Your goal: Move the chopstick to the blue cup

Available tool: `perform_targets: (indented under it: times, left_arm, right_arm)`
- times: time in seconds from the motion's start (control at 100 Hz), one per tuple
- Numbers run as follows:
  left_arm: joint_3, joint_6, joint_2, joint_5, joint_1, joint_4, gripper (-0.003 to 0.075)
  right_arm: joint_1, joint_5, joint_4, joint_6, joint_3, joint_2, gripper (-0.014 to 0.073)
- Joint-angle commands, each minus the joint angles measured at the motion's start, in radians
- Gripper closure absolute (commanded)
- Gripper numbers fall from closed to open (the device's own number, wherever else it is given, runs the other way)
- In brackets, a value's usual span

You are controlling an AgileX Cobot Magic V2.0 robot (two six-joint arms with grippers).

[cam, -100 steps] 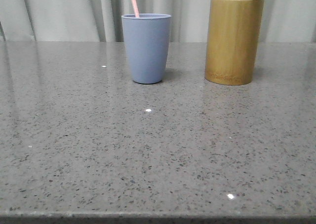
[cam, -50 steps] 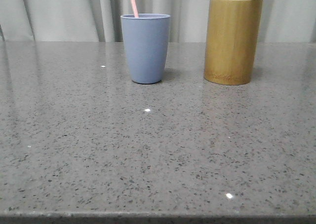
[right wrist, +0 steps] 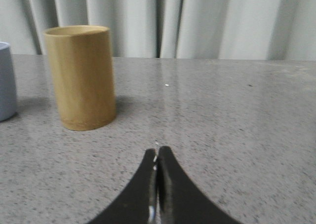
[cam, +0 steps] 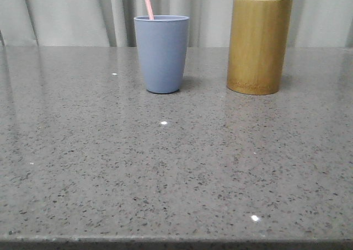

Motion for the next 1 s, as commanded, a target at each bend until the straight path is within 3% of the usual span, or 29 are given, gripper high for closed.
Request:
perform_targets:
  times: [0.0, 0.33, 0.59, 0.99]
  left_arm:
    - [0.008, -0.006, -0.035, -0.084, 0.003, -0.009, 0.0739]
    - [0.008, -0.006, -0.035, -0.084, 0.003, -0.009, 0.0739]
    - [0.008, -0.006, -0.035, -0.083, 0.003, -0.009, 0.0739]
    - [0.008, -0.006, -0.035, -0.083, 0.003, -0.009, 0.0739]
  right_arm:
    - [-0.039, -0.089, -0.014, -0.006, 0.007, -0.023, 0.0699]
    - [-0.102, -0.013, -0.014, -0.005, 0.019, -0.127, 0.0699]
    - [-0.113, 0.132, -0.014, -0.005, 0.02, -0.212, 0.0699]
    - [-0.112, 0.139, -0.014, -0.005, 0.02, -0.212, 0.0699]
